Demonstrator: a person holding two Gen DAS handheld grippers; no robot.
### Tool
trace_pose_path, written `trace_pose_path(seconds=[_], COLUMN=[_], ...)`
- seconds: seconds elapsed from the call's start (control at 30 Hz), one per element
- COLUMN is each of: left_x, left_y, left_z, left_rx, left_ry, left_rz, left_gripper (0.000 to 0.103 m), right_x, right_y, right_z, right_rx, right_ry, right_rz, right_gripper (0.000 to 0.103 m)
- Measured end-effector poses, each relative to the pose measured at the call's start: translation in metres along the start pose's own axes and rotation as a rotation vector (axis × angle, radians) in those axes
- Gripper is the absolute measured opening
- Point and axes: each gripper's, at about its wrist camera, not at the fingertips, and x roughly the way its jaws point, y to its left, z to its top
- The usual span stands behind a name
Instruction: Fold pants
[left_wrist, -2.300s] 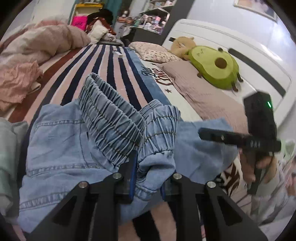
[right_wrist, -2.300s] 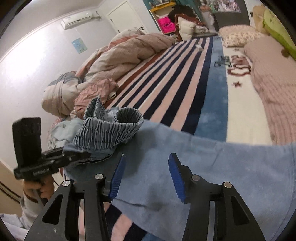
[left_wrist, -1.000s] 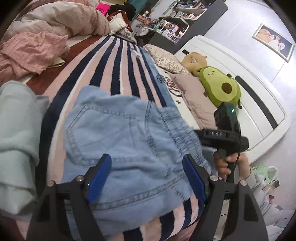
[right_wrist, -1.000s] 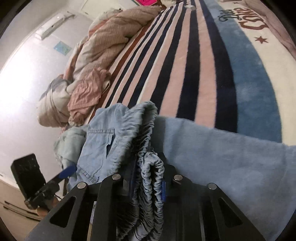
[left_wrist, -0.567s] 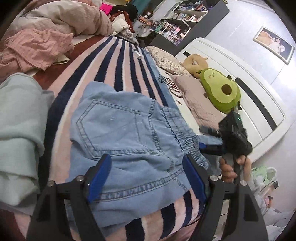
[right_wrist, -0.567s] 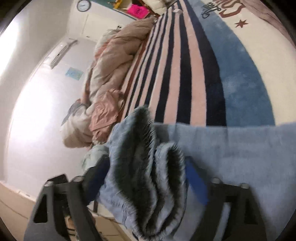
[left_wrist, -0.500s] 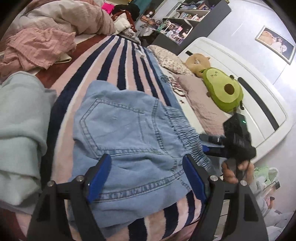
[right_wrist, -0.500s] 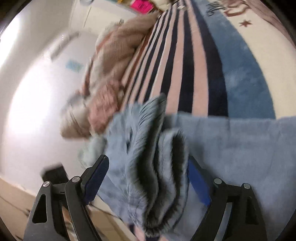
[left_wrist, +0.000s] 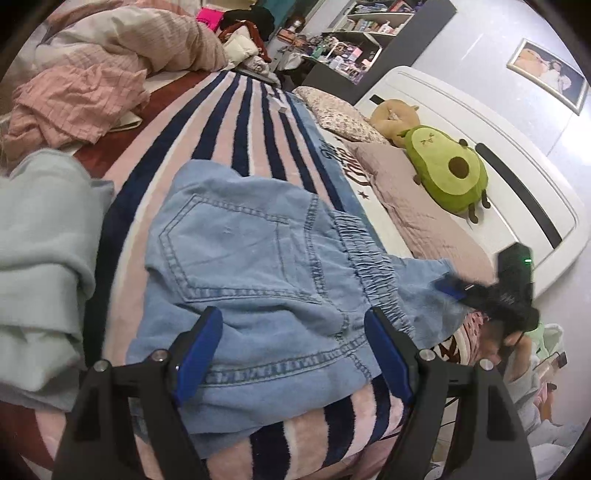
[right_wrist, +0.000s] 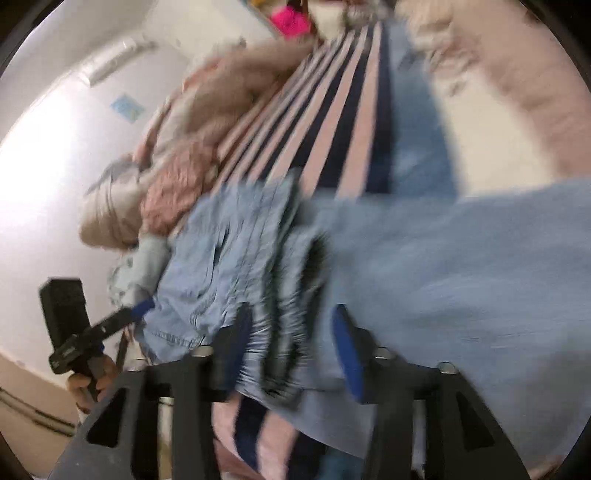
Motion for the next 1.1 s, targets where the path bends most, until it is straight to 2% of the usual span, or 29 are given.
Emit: trace_pose_path(seconds=[0.03,0.13,0.2,0.27,0.33,0.47,0.5,0.53,0.57,0.6,0.67,0.77,0.83,0.93,0.97,1.0,1.1], left_x=[0.0,0.0,0.002,0.005,0.008,0.008,0.006,0.004,0.001,-0.003,-0.01,-0.02,-0.025,-0.033,-0.034,-0.035,-0.036], left_y=[-0.002,-0.01,-0.017,-0.022,-0.026,-0.033,-0.034,-0.034,-0.034,-0.033,-0.03,-0.023,-0.017,-0.009,-0.007,-0.005,-0.002], left_z=[0.001,0.005,0.008,0.011,0.014,0.012,0.012,0.011,0.01,0.009,0.009,0.01,0.011,0.012,0.011,0.011,0.011], left_rx=[0.005,0.024,0.034,0.036,0.029,0.022,0.022,0.024,0.025,0.024,0.02,0.006,-0.003,-0.017,-0.018,-0.017,-0.016], left_ry=[-0.002,-0.009,-0.014,-0.018,-0.018,-0.019,-0.019,-0.021,-0.024,-0.028,-0.042,-0.063,-0.079,-0.103,-0.106,-0.109,-0.114], left_rz=[0.001,-0.011,-0.022,-0.032,-0.034,-0.029,-0.021,-0.011,0.0,0.008,0.021,0.035,0.034,0.012,0.007,0.003,0.003], left_gripper=[0.076,0.076,0.076,0.076,0.076,0.076,0.076,0.076,0.076,0.076,0.076,0.076,0.076,0.076,0.076,0.076,0.076], right_x=[-0.022,-0.084,-0.111,-0.116,-0.105,-0.064,-0.053,-0.05,-0.047,-0.043,-0.044,-0.052,-0.056,-0.057,-0.055,-0.053,-0.055], right_y=[-0.008,-0.042,-0.068,-0.088,-0.106,-0.126,-0.13,-0.132,-0.131,-0.126,-0.118,-0.107,-0.102,-0.09,-0.085,-0.081,-0.077], right_z=[0.001,-0.001,-0.008,-0.015,-0.021,-0.028,-0.028,-0.029,-0.028,-0.026,-0.022,-0.018,-0.016,-0.014,-0.014,-0.014,-0.011], right_rx=[-0.006,0.024,0.056,0.075,0.086,0.127,0.165,0.174,0.169,0.163,0.148,0.166,0.169,0.13,0.114,0.112,0.117], right_ry=[-0.047,-0.148,-0.162,-0.142,-0.077,-0.002,0.008,0.007,0.007,0.017,0.005,-0.031,-0.035,-0.001,0.018,0.031,-0.011], right_rz=[-0.046,-0.212,-0.286,-0.315,-0.306,-0.157,-0.116,-0.106,-0.097,-0.086,-0.094,-0.073,-0.072,-0.093,-0.075,-0.062,-0.091], right_gripper=[0.065,0.068,0.078,0.081,0.081,0.08,0.078,0.066,0.043,0.034,0.023,0.017,0.017,0.017,0.011,0.011,0.009])
